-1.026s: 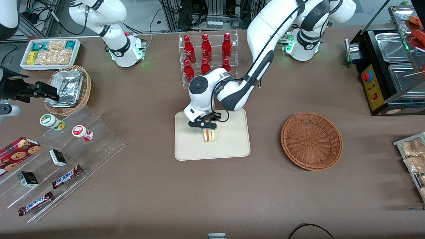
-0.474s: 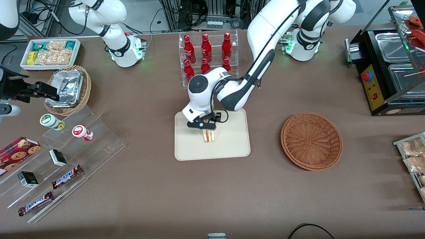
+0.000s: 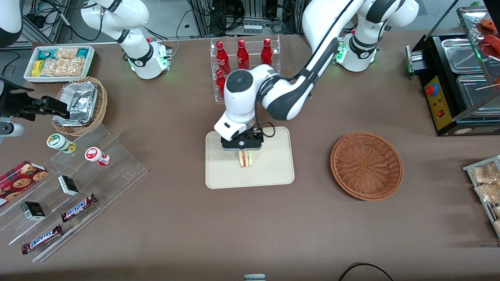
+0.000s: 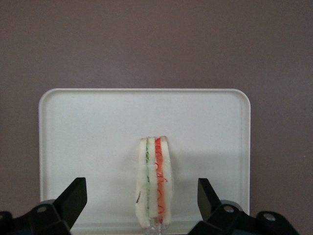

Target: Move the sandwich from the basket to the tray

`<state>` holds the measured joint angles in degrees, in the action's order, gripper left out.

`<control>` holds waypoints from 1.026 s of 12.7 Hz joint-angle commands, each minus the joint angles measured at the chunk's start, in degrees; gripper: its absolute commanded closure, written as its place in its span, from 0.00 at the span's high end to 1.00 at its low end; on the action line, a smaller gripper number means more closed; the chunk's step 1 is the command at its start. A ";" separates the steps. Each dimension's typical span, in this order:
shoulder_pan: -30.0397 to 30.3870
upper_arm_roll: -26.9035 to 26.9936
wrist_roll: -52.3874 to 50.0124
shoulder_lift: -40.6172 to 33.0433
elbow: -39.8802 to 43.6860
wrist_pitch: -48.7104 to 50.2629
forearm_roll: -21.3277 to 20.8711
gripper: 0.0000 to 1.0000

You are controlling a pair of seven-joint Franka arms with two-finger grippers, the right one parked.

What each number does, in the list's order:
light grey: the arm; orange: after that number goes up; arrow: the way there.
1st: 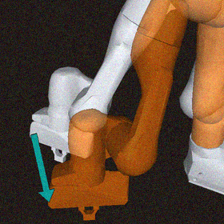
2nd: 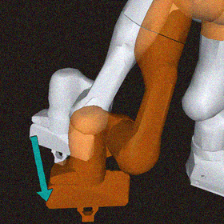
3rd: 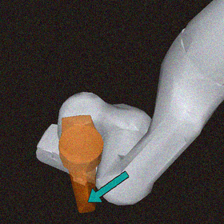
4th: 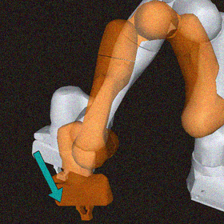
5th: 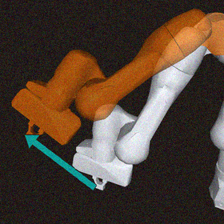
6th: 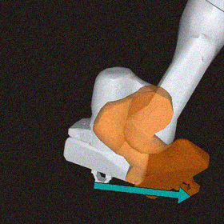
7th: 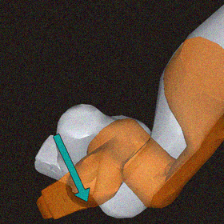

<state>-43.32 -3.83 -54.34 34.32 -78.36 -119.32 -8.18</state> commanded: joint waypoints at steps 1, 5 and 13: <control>3.31 0.40 -2.08 -7.31 -1.89 7.06 0.00 1.00; 11.21 0.40 2.11 -17.06 -5.30 15.94 1.32 1.00; 28.70 0.40 24.08 -31.67 -10.67 27.56 5.54 1.00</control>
<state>-17.97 -2.67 -34.60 6.65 -84.75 -92.23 -3.39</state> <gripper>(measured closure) 0.000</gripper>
